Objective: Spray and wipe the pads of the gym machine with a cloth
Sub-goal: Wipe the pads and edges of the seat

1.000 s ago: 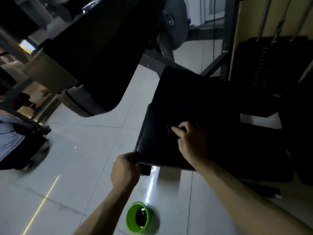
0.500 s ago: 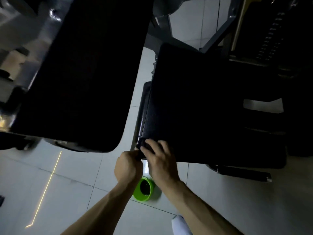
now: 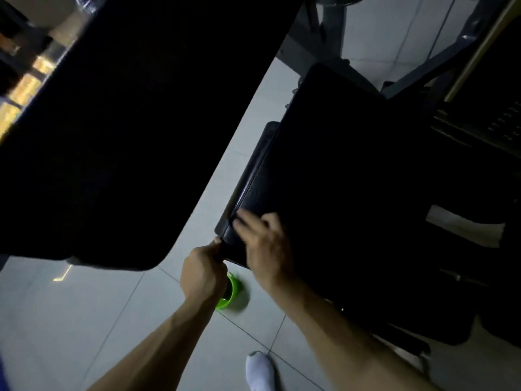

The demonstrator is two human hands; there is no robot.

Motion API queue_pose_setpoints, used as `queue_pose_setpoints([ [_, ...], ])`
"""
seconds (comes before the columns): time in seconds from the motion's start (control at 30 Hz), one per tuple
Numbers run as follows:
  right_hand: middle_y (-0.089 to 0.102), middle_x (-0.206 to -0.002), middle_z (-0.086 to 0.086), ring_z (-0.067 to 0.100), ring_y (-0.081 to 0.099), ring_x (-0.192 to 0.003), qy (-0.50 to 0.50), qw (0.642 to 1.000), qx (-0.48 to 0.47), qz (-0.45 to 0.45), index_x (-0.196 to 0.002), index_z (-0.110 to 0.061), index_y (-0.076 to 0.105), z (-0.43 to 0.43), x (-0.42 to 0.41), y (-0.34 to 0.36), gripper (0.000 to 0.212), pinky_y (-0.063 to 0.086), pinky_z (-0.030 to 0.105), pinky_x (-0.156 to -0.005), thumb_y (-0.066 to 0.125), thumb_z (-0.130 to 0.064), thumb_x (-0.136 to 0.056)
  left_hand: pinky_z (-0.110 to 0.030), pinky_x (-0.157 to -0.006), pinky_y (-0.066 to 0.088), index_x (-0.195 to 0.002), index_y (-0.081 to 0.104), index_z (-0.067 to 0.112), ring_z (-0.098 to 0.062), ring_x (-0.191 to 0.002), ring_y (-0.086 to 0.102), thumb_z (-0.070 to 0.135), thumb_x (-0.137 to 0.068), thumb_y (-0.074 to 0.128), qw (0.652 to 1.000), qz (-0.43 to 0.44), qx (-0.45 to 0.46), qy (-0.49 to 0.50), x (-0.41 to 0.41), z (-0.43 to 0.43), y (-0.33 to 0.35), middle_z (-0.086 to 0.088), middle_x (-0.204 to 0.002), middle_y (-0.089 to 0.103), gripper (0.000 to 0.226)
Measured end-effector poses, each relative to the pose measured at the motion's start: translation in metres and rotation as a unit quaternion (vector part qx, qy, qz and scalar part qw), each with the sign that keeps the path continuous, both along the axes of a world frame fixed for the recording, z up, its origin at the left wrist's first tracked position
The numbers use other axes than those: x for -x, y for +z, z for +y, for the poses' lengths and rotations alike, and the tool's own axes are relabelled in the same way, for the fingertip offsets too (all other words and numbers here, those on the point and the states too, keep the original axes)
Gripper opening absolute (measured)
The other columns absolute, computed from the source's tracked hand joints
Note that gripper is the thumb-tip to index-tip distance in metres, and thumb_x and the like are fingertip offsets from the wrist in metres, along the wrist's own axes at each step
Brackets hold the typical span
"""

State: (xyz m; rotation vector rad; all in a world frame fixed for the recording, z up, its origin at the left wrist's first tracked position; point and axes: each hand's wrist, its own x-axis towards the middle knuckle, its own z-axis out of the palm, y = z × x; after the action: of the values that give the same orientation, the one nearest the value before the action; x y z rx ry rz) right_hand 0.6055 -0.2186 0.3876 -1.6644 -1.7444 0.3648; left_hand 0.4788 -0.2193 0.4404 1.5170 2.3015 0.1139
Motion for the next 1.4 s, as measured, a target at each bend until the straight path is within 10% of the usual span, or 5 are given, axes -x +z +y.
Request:
queue_pose_setpoints([
  [0.47, 0.055, -0.148, 0.001, 0.031, 0.058, -0.107, -0.028, 0.999, 0.029, -0.028, -0.134, -0.020, 0.068, 0.090, -0.090, 0.005, 0.041, 0.052, 0.043, -0.095, 0.067, -0.011, -0.093, -0.036, -0.088, 0.057, -0.130, 0.062, 0.033, -0.010, -0.101, 0.070, 0.015, -0.083, 0.082, 0.992, -0.117, 0.003, 0.038, -0.021, -0.017, 0.001, 0.022, -0.105, 0.068, 0.054],
  [0.77, 0.059, -0.145, -0.013, 0.024, 0.053, -0.091, 0.362, 0.929, -0.056, -0.060, -0.128, -0.028, 0.070, 0.009, -0.051, -0.008, 0.041, 0.044, 0.037, -0.072, 0.051, -0.019, -0.092, -0.034, -0.104, 0.053, -0.150, 0.051, 0.022, 0.002, -0.103, 0.068, 0.006, -0.082, 0.082, 0.968, -0.230, -0.025, 0.101, -0.013, -0.019, -0.007, 0.013, -0.144, 0.057, 0.076],
  [0.9, 0.060, -0.143, -0.001, 0.030, 0.058, -0.097, 0.252, 0.964, -0.053, -0.071, -0.129, -0.029, 0.071, 0.063, -0.106, -0.011, 0.045, 0.054, 0.046, -0.078, 0.051, -0.016, -0.091, -0.003, -0.077, 0.041, -0.151, 0.049, 0.024, 0.031, -0.066, 0.051, 0.001, -0.084, 0.079, 0.975, -0.192, -0.026, 0.104, -0.016, -0.019, -0.010, 0.021, -0.142, 0.049, 0.076],
  [1.03, 0.057, -0.136, 0.003, 0.028, 0.054, -0.107, 0.034, 0.999, 0.029, -0.014, -0.132, -0.026, 0.069, 0.074, -0.095, 0.005, 0.043, 0.055, 0.046, -0.088, 0.068, -0.012, -0.091, -0.020, -0.084, 0.048, -0.153, 0.045, 0.032, 0.011, -0.088, 0.066, 0.005, -0.087, 0.077, 0.981, -0.172, -0.034, 0.077, -0.018, -0.023, -0.011, 0.018, -0.147, 0.053, 0.078],
  [1.4, 0.060, -0.133, 0.010, 0.033, 0.060, -0.099, 0.259, 0.962, -0.014, -0.089, -0.130, -0.028, 0.070, 0.006, -0.131, -0.019, 0.044, 0.055, 0.045, -0.084, 0.048, -0.014, -0.094, -0.053, -0.121, 0.032, -0.159, 0.035, 0.026, -0.034, -0.157, 0.010, 0.026, -0.081, 0.084, 0.975, 0.044, -0.067, -0.209, -0.048, -0.055, -0.024, -0.005, -0.171, 0.011, 0.092],
])
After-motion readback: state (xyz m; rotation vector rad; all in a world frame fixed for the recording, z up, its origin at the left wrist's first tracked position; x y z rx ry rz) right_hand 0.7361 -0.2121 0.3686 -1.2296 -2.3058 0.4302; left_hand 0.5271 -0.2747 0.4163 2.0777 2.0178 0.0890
